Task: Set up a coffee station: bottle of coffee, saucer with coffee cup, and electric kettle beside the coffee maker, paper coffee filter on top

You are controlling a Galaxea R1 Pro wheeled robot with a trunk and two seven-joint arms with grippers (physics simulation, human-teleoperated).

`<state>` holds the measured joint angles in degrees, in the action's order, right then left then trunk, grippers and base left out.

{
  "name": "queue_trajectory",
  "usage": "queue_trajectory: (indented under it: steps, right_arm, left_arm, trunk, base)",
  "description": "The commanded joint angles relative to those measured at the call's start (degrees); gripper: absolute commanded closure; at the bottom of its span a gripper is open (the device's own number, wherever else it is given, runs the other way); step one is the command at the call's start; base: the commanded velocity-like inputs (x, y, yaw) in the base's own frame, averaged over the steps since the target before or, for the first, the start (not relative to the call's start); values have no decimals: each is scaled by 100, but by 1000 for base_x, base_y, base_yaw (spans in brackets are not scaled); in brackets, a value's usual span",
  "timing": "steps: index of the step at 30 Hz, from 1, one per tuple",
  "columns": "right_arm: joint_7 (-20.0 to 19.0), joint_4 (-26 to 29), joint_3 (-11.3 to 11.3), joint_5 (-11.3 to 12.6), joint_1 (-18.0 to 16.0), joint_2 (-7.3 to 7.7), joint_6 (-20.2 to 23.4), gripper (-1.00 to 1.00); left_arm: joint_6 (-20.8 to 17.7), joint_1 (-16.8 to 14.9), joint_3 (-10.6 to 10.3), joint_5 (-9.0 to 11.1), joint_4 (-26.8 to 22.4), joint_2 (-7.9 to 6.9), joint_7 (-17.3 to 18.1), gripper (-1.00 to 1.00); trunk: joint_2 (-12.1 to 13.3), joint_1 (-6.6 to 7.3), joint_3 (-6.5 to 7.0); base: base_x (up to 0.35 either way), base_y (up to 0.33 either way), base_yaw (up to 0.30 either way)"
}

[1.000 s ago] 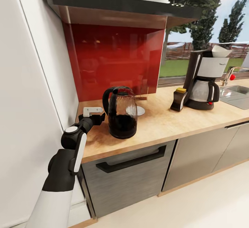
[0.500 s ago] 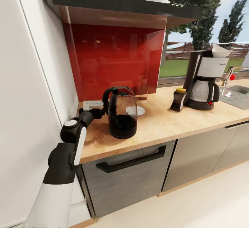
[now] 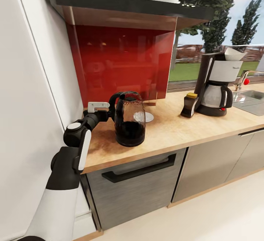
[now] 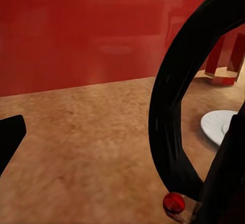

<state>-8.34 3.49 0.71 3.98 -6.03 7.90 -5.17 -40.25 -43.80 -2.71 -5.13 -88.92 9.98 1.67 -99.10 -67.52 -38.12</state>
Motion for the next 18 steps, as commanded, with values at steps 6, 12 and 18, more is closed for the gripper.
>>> queue_trajectory:
  steps: [6, 12, 18]
  right_arm:
    - [-27, -6, 8, 42, -3, 2, -19, -100]
    - [-27, -6, 8, 42, -3, 1, -19, -100]
    - [-27, -6, 8, 42, -3, 1, -19, -100]
  left_arm:
    - [-27, -6, -2, -50, 5, 2, 18, -100]
    - [-27, -6, -2, -50, 6, 2, 18, -100]
    - [-26, -6, -2, -51, 6, 2, 18, -100]
  trunk:
    - [-3, 1, -6]
    - [-3, 1, -6]
    - [-3, 1, -6]
  base:
    - [0, 0, 0]
    - [47, 0, 0]
    - [81, 0, 0]
